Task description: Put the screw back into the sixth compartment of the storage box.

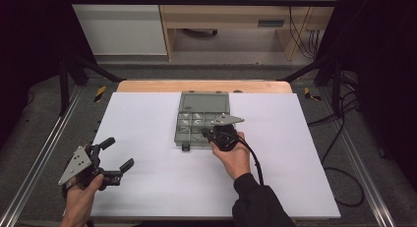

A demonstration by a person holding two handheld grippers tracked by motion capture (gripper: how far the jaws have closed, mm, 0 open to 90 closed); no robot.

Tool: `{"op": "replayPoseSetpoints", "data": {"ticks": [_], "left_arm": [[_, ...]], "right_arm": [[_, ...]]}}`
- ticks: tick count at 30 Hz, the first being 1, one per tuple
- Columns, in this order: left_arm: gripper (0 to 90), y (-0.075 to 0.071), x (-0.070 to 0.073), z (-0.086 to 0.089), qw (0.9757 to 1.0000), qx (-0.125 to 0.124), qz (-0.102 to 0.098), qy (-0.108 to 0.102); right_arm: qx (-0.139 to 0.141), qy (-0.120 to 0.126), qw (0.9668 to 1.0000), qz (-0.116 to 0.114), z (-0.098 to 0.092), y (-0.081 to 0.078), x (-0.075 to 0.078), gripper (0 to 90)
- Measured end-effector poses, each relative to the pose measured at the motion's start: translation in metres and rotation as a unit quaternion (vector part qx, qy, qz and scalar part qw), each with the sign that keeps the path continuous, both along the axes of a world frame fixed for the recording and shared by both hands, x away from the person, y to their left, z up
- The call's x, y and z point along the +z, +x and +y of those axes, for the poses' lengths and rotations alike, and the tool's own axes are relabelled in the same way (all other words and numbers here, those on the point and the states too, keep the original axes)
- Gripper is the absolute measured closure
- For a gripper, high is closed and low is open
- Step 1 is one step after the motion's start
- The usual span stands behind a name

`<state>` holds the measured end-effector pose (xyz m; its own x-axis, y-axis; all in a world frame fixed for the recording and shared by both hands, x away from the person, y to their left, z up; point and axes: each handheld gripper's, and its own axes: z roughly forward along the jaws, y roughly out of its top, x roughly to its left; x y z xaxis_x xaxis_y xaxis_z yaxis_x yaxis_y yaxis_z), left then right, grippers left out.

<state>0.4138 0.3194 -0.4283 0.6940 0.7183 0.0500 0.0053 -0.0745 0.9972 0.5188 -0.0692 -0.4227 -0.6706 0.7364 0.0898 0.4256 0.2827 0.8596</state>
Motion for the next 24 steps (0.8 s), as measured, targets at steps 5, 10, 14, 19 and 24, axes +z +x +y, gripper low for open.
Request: {"op": "replayPoseSetpoints", "data": {"ticks": [5, 10, 14, 19, 24], "left_arm": [[1.1, 0.0003, -0.0001, 0.0003, 1.0, 0.0, 0.001, -0.002], [1.1, 0.0002, -0.0001, 0.0002, 1.0, 0.0, 0.001, -0.002], [1.1, 0.0003, -0.0001, 0.0001, 1.0, 0.0, 0.001, -0.003], [1.1, 0.0004, 0.0, -0.0005, 1.0, 0.0, -0.001, -0.002], [1.1, 0.0004, 0.0, -0.0002, 1.0, 0.0, -0.001, -0.004]], "right_arm": [[-0.004, 0.005, 1.0, -0.007, 0.0013, 0.0023, -0.0004, 87.7], [-0.011, 0.011, 0.9998, -0.009, 0.0021, 0.003, -0.0003, 87.7], [-0.011, 0.013, 0.9998, -0.01, 0.0026, 0.0027, -0.0005, 87.7], [-0.011, 0.012, 0.9998, -0.013, 0.0042, 0.0021, -0.0014, 87.7], [-0.013, 0.015, 0.9997, -0.013, 0.0079, 0.0024, -0.0031, 87.7]]}}
